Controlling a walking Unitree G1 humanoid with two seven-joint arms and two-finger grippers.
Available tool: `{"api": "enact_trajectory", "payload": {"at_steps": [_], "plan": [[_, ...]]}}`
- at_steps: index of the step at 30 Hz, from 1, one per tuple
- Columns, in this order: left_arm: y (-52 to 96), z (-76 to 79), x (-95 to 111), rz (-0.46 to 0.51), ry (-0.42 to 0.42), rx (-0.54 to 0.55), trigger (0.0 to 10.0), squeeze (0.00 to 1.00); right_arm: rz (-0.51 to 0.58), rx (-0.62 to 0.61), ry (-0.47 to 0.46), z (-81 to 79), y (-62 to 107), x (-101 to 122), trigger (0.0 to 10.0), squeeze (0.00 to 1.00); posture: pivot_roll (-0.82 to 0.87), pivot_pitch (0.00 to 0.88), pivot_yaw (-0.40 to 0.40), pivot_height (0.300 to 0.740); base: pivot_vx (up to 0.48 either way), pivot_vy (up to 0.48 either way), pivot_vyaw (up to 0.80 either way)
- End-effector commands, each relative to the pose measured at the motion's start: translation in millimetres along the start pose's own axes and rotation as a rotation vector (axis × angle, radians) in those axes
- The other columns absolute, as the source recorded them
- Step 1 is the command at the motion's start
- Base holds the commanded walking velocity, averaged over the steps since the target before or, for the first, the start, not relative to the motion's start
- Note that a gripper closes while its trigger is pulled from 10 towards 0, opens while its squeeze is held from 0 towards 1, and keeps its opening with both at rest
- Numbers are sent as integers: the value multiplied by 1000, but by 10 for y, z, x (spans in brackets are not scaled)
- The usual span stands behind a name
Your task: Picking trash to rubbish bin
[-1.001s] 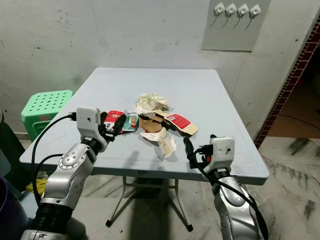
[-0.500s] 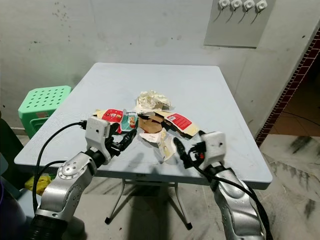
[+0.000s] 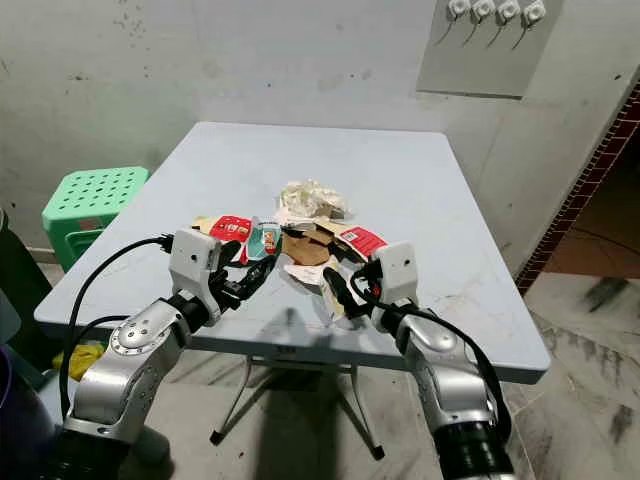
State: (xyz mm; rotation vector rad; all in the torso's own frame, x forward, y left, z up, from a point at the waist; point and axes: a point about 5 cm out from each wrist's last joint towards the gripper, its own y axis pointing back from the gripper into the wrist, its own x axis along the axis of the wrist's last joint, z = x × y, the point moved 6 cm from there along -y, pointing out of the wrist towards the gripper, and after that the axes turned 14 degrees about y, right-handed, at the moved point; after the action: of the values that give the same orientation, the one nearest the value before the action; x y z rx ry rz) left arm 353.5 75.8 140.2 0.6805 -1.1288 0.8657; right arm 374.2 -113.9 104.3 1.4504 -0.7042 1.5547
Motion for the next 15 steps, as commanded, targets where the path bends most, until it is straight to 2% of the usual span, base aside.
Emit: {"api": "enact_trajectory", "payload": {"at_steps": [1,3,4,6,9,11,15], "plan": [[5,16,64,13,-1,-7,10000,0,-13,30,-12,-25,-29,-17,10000,0,-22,0,-39,740,0,0,0],[11,13,68,13,-1,-2,10000,0,-14,52,-10,-56,-50,-23,10000,0,-18,0,-41,740,0,0,0],[19,11,67,14,1,3,10000,0,-17,93,-7,-135,-62,-40,10000,0,-12,0,-47,740,0,0,0],[23,12,65,14,1,4,10000,0,-20,105,-6,-158,-66,-49,10000,0,-12,0,-47,740,0,0,0],[38,22,56,11,2,5,10000,0,-47,174,-1,-294,-73,-122,10000,0,-6,0,-52,740,0,0,0],[48,20,54,11,5,12,10000,0,-90,222,-9,-401,-55,-227,10000,0,3,0,-57,740,0,0,0],[62,1,62,15,7,24,10000,0,-185,219,43,-467,-32,-450,10000,0,13,0,-63,740,0,0,0]]}}
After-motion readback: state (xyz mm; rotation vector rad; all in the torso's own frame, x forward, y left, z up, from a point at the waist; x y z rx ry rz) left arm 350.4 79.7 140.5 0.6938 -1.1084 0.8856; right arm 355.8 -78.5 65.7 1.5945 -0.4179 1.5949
